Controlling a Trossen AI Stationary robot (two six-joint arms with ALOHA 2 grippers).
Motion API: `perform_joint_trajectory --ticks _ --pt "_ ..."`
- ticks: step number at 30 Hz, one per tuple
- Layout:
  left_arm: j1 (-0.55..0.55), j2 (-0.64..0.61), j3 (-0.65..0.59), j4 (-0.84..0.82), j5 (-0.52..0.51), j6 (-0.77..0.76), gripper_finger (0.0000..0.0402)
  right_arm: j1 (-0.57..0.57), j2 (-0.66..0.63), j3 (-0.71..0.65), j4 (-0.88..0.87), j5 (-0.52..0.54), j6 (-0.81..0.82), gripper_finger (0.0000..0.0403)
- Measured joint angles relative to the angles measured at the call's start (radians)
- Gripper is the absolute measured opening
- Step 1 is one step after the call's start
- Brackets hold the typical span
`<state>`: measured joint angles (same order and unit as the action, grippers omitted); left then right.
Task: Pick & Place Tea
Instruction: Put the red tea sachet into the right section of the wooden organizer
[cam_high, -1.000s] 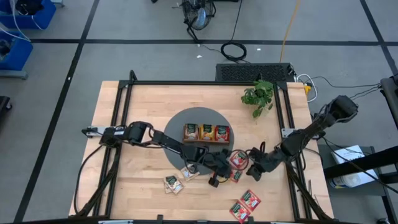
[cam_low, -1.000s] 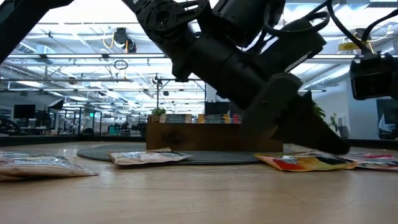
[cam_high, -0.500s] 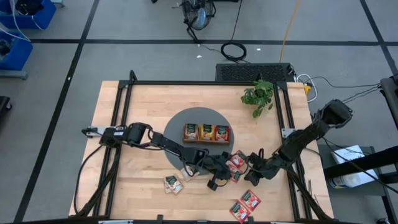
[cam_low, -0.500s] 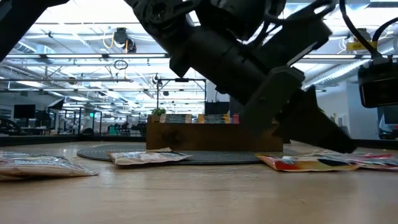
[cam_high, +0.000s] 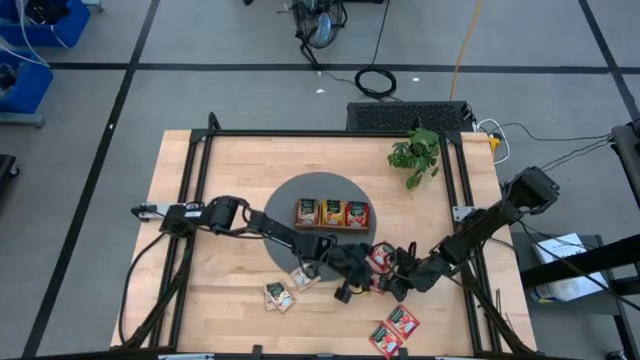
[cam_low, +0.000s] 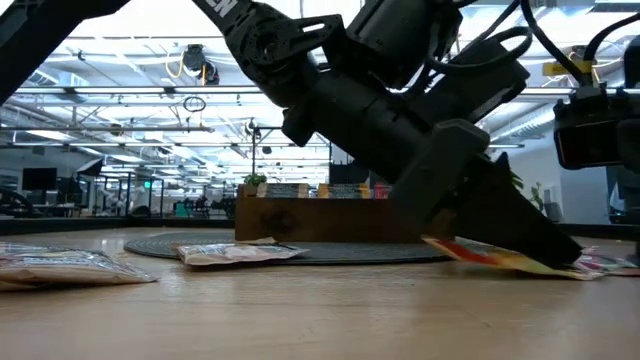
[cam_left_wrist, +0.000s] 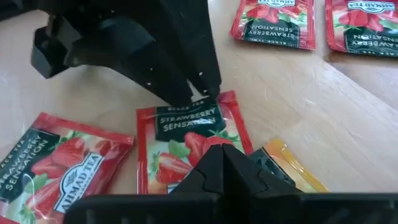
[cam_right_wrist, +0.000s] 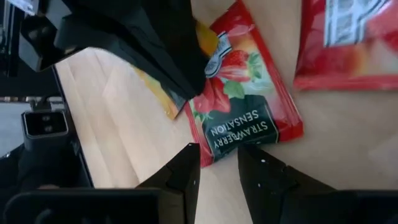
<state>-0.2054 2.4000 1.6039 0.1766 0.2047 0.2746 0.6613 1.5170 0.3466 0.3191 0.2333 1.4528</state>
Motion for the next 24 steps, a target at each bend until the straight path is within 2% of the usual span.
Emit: perform_joint_trajectory --ticks 7,15,24 --pt "0.003 0.000 0.000 0.003 0.008 -0.008 0.0006 -0.011 0.001 -0.001 -0.026 0.093 -0.031 0.0098" --pt "0.001 0.001 -0.001 0.001 0.008 -0.020 0.0007 -0.022 0.001 -0.001 -0.080 0.086 -0.041 0.0098" --pt "0.000 0.002 -0.002 0.015 0.008 -0.018 0.0005 -0.033 0.001 -0.001 -0.080 0.081 -0.182 0.0090"
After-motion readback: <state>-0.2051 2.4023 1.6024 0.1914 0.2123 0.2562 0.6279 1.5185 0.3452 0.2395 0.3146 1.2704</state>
